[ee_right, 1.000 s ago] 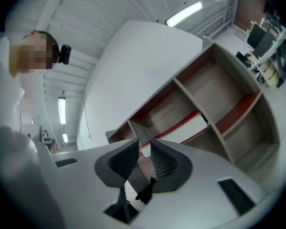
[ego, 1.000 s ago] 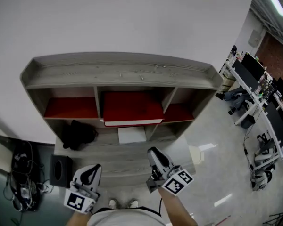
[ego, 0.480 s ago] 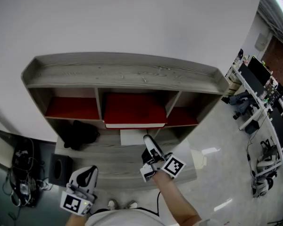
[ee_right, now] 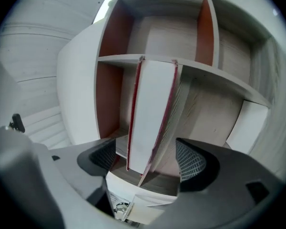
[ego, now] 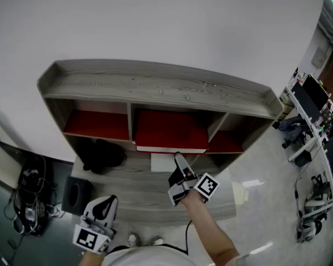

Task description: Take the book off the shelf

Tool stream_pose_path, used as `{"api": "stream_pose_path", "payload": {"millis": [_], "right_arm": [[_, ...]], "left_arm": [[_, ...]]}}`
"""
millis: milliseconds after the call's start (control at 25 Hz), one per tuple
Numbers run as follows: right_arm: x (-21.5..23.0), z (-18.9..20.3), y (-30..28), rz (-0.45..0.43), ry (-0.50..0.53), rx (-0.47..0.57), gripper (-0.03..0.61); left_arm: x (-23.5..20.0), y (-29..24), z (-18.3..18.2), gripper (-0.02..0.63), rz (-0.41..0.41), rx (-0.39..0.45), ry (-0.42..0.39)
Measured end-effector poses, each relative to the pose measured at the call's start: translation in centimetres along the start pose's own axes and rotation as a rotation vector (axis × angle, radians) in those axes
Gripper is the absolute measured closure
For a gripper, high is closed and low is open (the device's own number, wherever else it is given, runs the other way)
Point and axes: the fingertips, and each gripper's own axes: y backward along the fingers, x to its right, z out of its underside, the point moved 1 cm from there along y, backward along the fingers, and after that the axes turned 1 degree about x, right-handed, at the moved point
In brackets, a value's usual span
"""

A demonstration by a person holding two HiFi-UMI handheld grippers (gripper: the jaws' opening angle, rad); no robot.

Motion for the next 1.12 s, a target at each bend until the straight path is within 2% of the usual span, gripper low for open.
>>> {"api": "stream_pose_path", "payload": {"millis": [120, 400, 640, 1120], "right_arm": [[0.2, -0.2, -0.9, 0.001, -0.037, 0.03, 0.179], [-0.3, -1.4, -3.7, 0.03, -0.036, 0.093, 0.172], [0.8, -1.6, -5.2, 0.121, -0.036, 0.134, 0.138], [1.5, -2.3, -6.3, 0.109, -0.128, 0.192, 0.132]], "left_arm": [[-0.3, 0.2, 0.1, 0.597, -0.014, -0.006, 0.006], [-1.0, 0.2, 0.3, 0.597, -0.039, -0.001, 0.027], [-1.7, 0.1, 0.1, 0.597, -0.055, 0.009, 0.037], [-2.3, 1.1, 0.9, 0.597, -0.092, 0.011, 0.063]]}}
